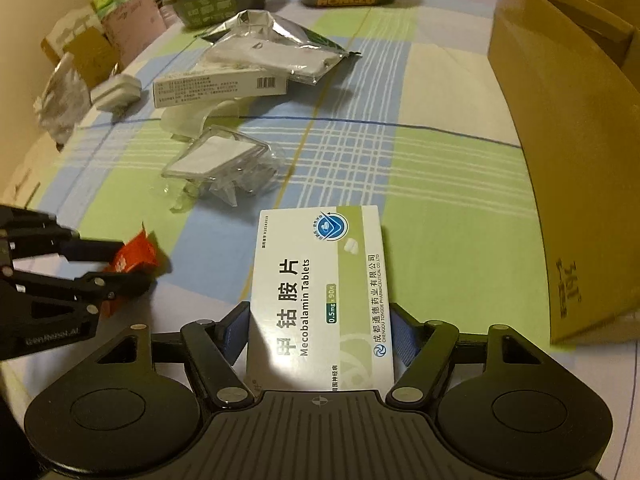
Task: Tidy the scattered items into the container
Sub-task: 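Carry both items into the cardboard box and open both tools, then move both tools back over the remaining items on the table, then grasp the clear cup with the left tool while the right tool grasps the padded packet, then carry the clear cup and padded packet in both tools over the cardboard box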
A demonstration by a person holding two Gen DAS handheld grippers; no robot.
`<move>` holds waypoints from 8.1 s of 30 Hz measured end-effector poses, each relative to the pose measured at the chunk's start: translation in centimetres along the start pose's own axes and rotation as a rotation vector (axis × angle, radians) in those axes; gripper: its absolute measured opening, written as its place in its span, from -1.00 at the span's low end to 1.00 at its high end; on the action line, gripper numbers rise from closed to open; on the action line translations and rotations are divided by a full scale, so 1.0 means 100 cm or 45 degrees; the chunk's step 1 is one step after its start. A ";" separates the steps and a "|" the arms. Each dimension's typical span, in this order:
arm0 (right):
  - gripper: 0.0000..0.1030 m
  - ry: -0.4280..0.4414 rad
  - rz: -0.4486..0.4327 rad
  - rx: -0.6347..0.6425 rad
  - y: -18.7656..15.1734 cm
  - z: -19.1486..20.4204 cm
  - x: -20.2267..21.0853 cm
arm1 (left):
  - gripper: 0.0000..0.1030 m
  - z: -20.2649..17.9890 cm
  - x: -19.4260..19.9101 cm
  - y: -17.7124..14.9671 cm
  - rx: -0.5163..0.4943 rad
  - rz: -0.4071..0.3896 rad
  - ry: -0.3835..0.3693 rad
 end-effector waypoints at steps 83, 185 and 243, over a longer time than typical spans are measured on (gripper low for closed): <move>0.42 -0.245 -0.462 -0.228 0.113 -0.201 0.149 | -0.05 -0.113 0.068 0.182 0.080 -0.432 -0.203; 0.61 0.011 -0.248 -0.104 0.075 0.081 -0.064 | 0.42 0.146 -0.021 0.038 0.380 -0.283 -0.019; 0.42 -0.159 -0.130 -0.074 -0.003 0.003 -0.003 | 0.33 0.020 -0.025 0.034 0.049 -0.148 -0.054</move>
Point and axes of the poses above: each gripper's, at about its wrist camera, not at the fingertips, and x roughly against the way its jaws point, z to its left, y to its top, the point moved 8 cm from there along -x, roughly the way its jaws point, and after that the axes turned 11 degrees about -x, right-handed, at the moved point
